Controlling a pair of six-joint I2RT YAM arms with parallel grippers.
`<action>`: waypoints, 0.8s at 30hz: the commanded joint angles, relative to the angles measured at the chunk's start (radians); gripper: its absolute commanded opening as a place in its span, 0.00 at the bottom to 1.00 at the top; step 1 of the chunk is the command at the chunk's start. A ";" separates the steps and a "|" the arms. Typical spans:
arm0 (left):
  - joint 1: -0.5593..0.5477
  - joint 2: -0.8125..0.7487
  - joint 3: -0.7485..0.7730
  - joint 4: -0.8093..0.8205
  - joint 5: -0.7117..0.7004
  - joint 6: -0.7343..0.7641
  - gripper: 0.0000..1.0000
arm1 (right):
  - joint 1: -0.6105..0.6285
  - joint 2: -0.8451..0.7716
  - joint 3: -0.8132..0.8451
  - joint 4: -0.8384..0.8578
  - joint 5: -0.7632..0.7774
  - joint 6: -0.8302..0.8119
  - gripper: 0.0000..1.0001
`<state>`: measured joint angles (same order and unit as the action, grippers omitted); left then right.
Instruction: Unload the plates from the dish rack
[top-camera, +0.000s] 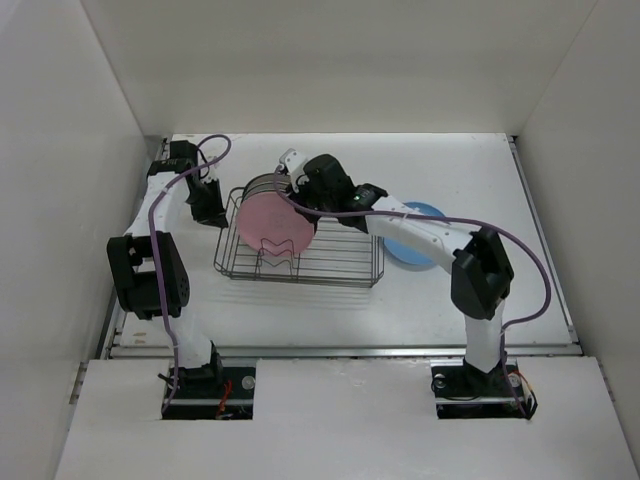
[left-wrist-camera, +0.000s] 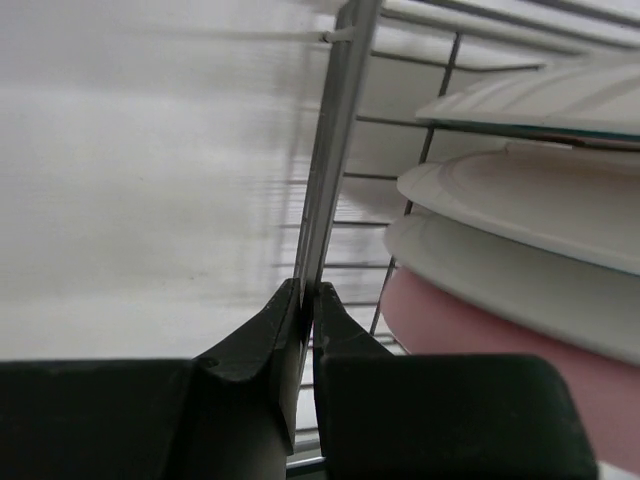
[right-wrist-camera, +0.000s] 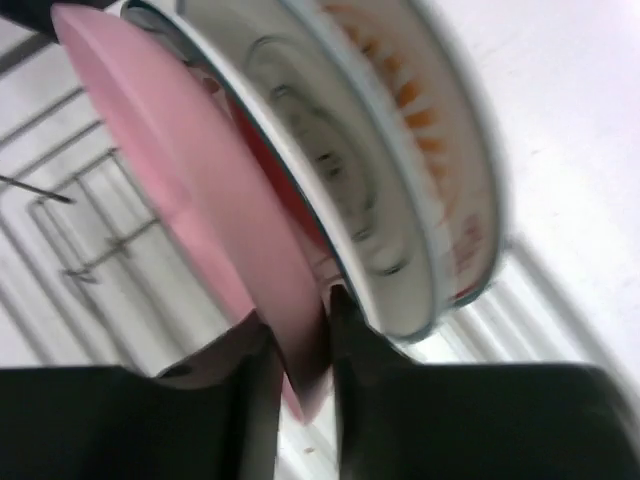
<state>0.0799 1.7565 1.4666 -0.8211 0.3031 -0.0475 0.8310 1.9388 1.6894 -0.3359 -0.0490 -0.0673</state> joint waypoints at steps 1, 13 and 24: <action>0.012 0.001 0.035 -0.064 -0.030 -0.028 0.00 | 0.016 0.020 0.073 0.002 0.029 0.037 0.07; 0.012 0.001 0.017 -0.055 -0.050 -0.028 0.00 | 0.014 -0.438 -0.095 0.285 0.305 0.118 0.00; 0.012 -0.017 0.008 -0.046 -0.061 -0.037 0.00 | -0.371 -0.732 -0.447 0.063 0.388 0.595 0.00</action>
<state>0.0845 1.7584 1.4796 -0.8707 0.2687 -0.0345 0.5240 1.1633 1.3472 -0.1360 0.3344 0.3317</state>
